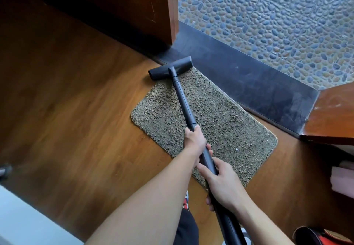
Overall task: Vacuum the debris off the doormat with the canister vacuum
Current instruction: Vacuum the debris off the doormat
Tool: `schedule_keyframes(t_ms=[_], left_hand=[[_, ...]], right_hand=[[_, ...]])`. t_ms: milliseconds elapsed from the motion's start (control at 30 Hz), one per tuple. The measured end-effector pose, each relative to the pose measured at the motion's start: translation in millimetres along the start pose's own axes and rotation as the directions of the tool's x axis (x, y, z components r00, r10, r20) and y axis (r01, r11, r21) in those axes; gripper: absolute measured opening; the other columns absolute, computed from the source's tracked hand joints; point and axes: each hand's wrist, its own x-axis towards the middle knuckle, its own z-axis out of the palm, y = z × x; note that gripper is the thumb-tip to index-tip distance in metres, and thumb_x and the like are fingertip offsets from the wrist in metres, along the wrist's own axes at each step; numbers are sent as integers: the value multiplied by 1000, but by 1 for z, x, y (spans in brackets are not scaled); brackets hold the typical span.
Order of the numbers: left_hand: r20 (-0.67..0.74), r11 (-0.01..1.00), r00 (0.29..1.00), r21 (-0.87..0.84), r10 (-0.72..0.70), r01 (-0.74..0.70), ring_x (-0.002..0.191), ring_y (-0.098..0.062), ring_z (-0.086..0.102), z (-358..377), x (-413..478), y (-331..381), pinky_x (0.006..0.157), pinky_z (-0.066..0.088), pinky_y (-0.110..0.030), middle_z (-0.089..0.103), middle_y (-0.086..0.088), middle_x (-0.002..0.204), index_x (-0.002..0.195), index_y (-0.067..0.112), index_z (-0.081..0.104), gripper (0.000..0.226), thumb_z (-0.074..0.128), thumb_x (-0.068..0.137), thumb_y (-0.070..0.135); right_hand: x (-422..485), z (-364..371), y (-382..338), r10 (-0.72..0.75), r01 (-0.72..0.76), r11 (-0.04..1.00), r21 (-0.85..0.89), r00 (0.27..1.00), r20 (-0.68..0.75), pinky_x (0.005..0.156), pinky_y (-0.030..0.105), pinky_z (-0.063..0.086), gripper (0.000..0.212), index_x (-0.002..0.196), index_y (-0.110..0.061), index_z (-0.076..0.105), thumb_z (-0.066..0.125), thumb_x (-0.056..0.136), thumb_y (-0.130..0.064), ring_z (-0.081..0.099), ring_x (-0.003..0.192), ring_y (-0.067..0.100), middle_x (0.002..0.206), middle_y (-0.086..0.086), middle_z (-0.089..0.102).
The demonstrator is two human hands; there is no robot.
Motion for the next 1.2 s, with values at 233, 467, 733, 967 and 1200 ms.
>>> schedule_keyframes(t_ms=[233, 467, 733, 967, 1200], left_hand=[[-17, 997, 999, 61, 37, -35, 45, -20, 47, 0, -2, 9, 37, 44, -23, 48, -13, 80, 117, 11, 38, 25, 34, 106, 32], [13, 999, 1000, 49, -3, 2, 45, -19, 45, 5, -31, -27, 38, 44, -22, 45, -12, 76, 118, 11, 38, 24, 33, 107, 32], [30, 999, 998, -7, -48, 48, 40, -16, 45, 15, -64, -99, 39, 44, -24, 45, -10, 73, 112, 15, 39, 20, 35, 106, 33], [4, 999, 1000, -45, -30, 30, 41, -17, 44, 15, -66, -111, 41, 44, -25, 47, -9, 71, 104, 15, 42, 19, 37, 105, 34], [-12, 1000, 1000, -7, 3, -3, 41, -16, 45, 8, -39, -68, 38, 44, -23, 47, -9, 71, 116, 12, 41, 24, 36, 106, 33]], right_hand=[[5, 1, -3, 13, -14, 999, 42, 1000, 12, 43, 38, 53, 29, 94, -11, 53, 64, 97, -38, 62, 42, 32, 46, -1, 53], [-27, -7, 27, 22, -25, 998, 65, 999, 38, 38, 31, 48, 21, 88, -12, 52, 62, 100, -26, 58, 42, 30, 49, 6, 55], [-75, -20, 84, 44, -43, 999, -10, 998, 38, 37, 31, 48, 16, 94, -14, 57, 64, 98, -28, 59, 38, 30, 50, 4, 53], [-81, -20, 91, 3, -2, 1000, -25, 1000, 29, 37, 30, 47, 8, 93, -25, 61, 64, 97, -31, 62, 40, 34, 48, 1, 58], [-47, -9, 59, 9, -9, 1000, 19, 1000, 18, 41, 39, 53, 22, 91, -15, 54, 64, 97, -33, 61, 40, 32, 49, 1, 55]])
